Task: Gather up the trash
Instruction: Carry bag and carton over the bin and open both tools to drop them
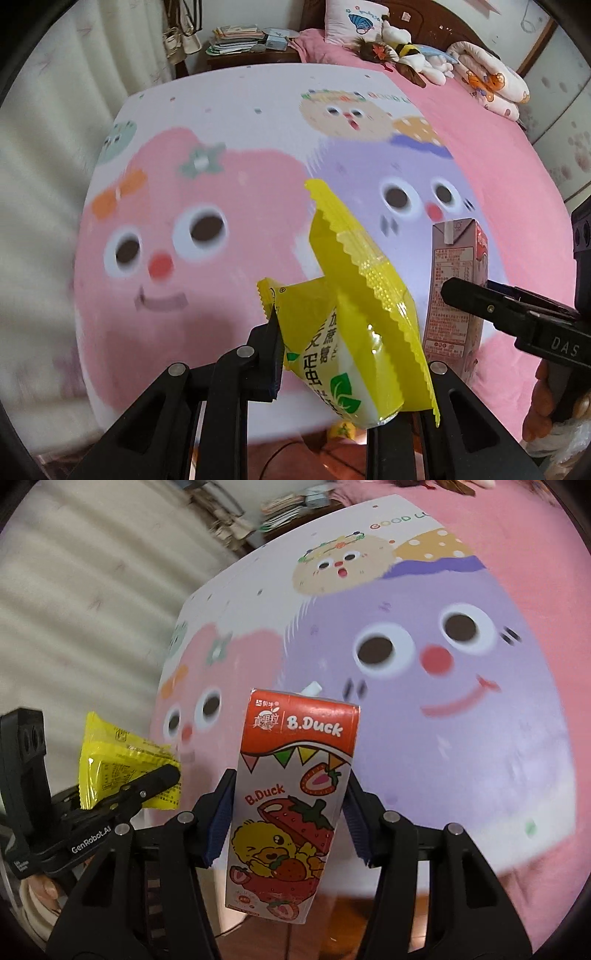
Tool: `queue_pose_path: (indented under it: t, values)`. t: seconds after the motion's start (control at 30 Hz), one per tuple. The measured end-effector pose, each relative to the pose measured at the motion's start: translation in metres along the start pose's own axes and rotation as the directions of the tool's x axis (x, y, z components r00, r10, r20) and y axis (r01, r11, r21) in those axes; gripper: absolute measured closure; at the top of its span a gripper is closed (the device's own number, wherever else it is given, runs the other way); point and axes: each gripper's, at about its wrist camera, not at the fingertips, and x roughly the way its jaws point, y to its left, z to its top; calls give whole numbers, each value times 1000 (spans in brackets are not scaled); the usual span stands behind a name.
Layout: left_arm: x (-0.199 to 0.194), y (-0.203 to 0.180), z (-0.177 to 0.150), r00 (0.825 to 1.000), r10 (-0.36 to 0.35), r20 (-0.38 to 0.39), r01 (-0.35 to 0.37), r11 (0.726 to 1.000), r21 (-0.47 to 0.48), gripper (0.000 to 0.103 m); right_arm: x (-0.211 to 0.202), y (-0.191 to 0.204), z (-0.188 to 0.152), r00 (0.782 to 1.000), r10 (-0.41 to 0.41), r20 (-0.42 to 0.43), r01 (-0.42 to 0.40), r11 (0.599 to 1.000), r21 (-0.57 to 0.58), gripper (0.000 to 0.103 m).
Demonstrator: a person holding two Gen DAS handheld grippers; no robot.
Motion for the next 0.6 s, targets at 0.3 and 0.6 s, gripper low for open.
queue_pose_path:
  t: [0.3,0.6]
  values:
    - [-14,-46,-118,998,17,-62,-20,999,-40,82,-52,-22,-113,999,17,-34,-20,996,-83,51]
    - [17,-55,-190,991,11,-130,-17,999,-49,82,-18,-34,-199,992,-27,-123,14,994,-108,51]
